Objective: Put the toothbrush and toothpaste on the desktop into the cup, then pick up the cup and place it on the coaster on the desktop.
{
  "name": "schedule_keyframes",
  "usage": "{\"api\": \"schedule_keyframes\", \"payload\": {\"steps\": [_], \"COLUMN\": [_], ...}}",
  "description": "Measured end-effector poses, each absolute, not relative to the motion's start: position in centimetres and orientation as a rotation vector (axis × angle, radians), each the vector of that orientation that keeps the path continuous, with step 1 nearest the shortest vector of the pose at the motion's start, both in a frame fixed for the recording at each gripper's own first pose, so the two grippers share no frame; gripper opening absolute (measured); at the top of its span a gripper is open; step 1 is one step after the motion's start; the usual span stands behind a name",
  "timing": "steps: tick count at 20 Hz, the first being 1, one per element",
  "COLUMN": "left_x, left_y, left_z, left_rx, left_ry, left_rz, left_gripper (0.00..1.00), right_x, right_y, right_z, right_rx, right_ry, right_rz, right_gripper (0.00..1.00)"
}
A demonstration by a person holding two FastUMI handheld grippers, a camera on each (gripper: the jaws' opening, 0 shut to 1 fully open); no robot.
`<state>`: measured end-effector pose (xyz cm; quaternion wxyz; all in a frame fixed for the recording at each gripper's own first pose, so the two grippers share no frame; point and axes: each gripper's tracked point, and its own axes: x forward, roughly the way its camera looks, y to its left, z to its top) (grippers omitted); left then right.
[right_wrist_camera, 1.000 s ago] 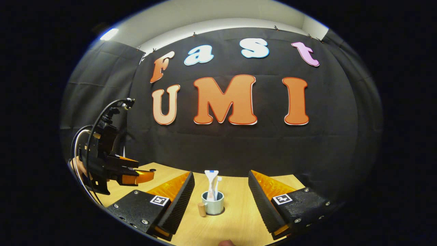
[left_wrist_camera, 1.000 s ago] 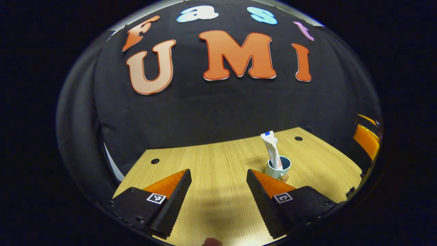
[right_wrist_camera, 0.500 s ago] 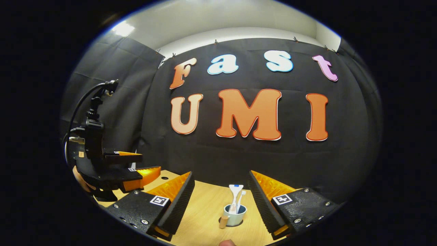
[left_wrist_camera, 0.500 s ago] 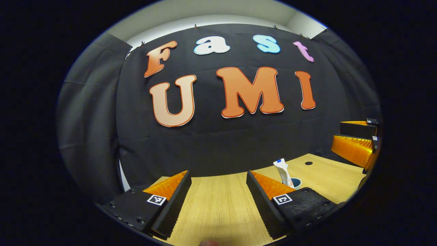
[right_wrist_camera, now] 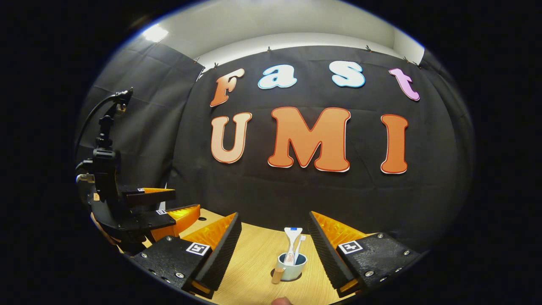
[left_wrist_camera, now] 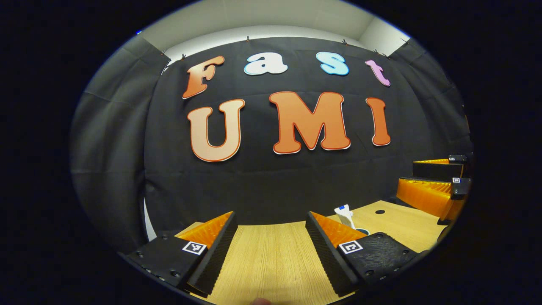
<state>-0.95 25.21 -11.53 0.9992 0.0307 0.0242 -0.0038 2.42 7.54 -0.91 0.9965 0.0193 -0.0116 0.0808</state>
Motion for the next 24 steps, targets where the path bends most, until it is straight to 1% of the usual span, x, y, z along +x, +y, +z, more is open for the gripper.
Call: {"api": "schedule_keyframes", "payload": {"steps": [4,5,6,7,8,9,10,11,12,13,15,16,20,21,22,23,24], "left_x": [-0.9,-1.0,-1.0,-1.0,-0.9,-0.9,-0.9,-0.8,-0.9,-1.0,-1.0,-1.1,-1.2,-1.2,-1.2,-1.3,-1.3], "left_y": [25.3,25.2,25.3,25.4,25.5,25.7,25.9,25.9,25.9,26.0,26.0,25.9,26.1,25.8,25.6,25.4,25.3], "left_z": [-11.7,-12.0,-12.1,-12.3,-12.4,-12.7,-12.8,-12.8,-12.7,-12.6,-12.5,-12.5,-12.6,-12.6,-12.7,-12.8,-12.8], "left_rx": [0.054,0.048,0.041,0.034,0.030,0.028,0.028,0.026,0.028,0.028,0.022,0.017,0.016,0.015,0.011,0.009,0.008], "left_ry": [0.013,0.012,0.008,0.007,0.009,0.011,0.012,0.010,0.008,0.001,-0.008,-0.009,-0.008,-0.007,-0.002,0.001,0.001], "left_rz": [0.002,0.007,0.011,0.012,0.017,0.021,0.027,0.029,0.032,0.041,0.046,0.044,0.044,0.041,0.034,0.026,0.025], "left_gripper": [0.97,0.99,0.97,0.99,0.97,0.99,0.97,0.99,0.97,0.99,0.95,0.99,0.99,0.99,0.97,0.97,0.97], "right_x": [2.4,2.5,2.5,2.5,2.5,2.5,2.5,2.5,2.4,2.4,2.3,2.3,2.3,2.3,2.3,2.3,2.3], "right_y": [7.4,7.4,7.4,7.3,7.3,7.4,7.4,7.4,7.4,7.6,7.8,7.8,7.9,7.9,8.0,8.0,7.9], "right_z": [-1.6,-1.7,-1.7,-1.7,-1.6,-1.7,-1.7,-1.8,-1.8,-1.7,-1.8,-1.8,-2.1,-2.1,-2.3,-2.4,-2.3], "right_rx": [0.040,0.042,0.044,0.046,0.050,0.053,0.053,0.050,0.044,0.039,0.033,0.032,0.042,0.046,0.048,0.048,0.046], "right_ry": [-0.019,-0.020,-0.024,-0.027,-0.030,-0.031,-0.032,-0.034,-0.035,-0.037,-0.039,-0.040,-0.037,-0.036,-0.033,-0.032,-0.033], "right_rz": [0.162,0.163,0.162,0.163,0.164,0.169,0.170,0.173,0.174,0.179,0.186,0.187,0.193,0.193,0.195,0.195,0.193], "right_gripper": [0.94,0.94,0.94,0.94,0.94,0.94,0.94,0.99,0.94,0.94,0.94,0.94,0.94,0.99,0.99,0.94,0.94]}}
